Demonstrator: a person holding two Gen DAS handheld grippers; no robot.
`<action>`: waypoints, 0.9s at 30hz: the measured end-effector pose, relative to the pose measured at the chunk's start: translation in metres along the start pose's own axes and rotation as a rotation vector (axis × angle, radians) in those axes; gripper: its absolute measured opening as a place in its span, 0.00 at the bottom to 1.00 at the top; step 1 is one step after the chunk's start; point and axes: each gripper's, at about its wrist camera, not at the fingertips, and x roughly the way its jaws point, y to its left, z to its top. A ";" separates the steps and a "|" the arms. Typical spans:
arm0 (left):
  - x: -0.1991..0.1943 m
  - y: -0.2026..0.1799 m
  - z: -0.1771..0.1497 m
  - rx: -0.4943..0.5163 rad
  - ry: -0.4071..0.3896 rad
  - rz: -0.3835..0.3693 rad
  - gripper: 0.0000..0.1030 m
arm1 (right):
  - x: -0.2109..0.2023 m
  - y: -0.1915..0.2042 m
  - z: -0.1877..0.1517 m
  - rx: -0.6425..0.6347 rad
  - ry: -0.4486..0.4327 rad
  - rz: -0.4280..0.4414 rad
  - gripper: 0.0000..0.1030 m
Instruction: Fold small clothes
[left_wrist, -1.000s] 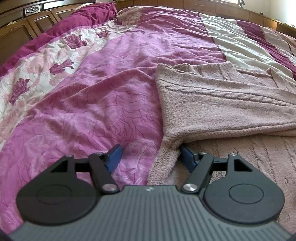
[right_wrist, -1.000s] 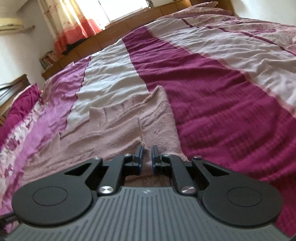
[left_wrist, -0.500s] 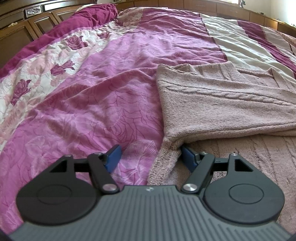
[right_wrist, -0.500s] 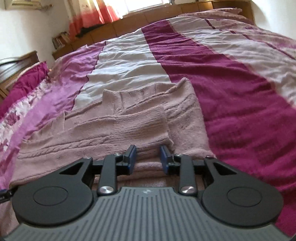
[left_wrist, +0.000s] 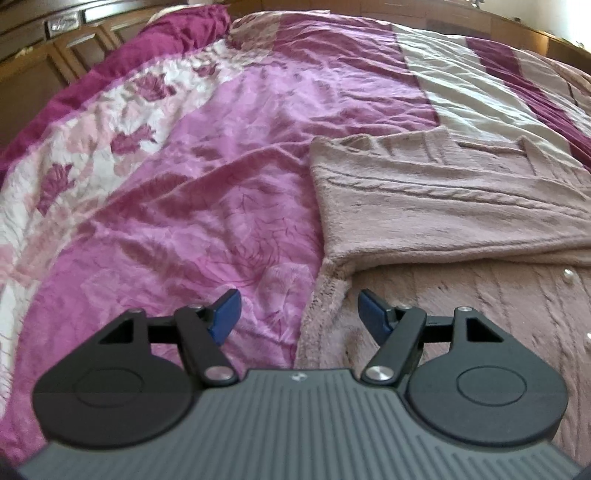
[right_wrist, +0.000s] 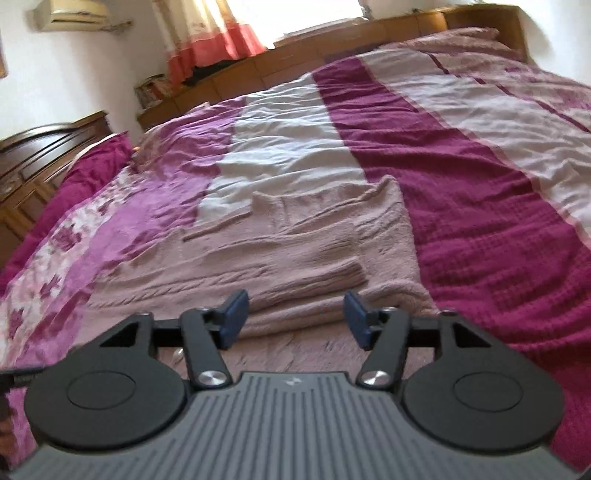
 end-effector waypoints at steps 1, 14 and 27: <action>-0.005 -0.001 -0.001 0.007 -0.003 -0.002 0.69 | -0.005 0.003 -0.002 -0.012 0.004 0.012 0.65; -0.066 -0.016 -0.019 0.085 -0.029 -0.022 0.69 | -0.064 0.037 -0.038 -0.245 0.063 0.129 0.68; -0.110 -0.034 -0.061 0.187 -0.031 -0.066 0.69 | -0.109 0.049 -0.085 -0.512 0.174 0.206 0.77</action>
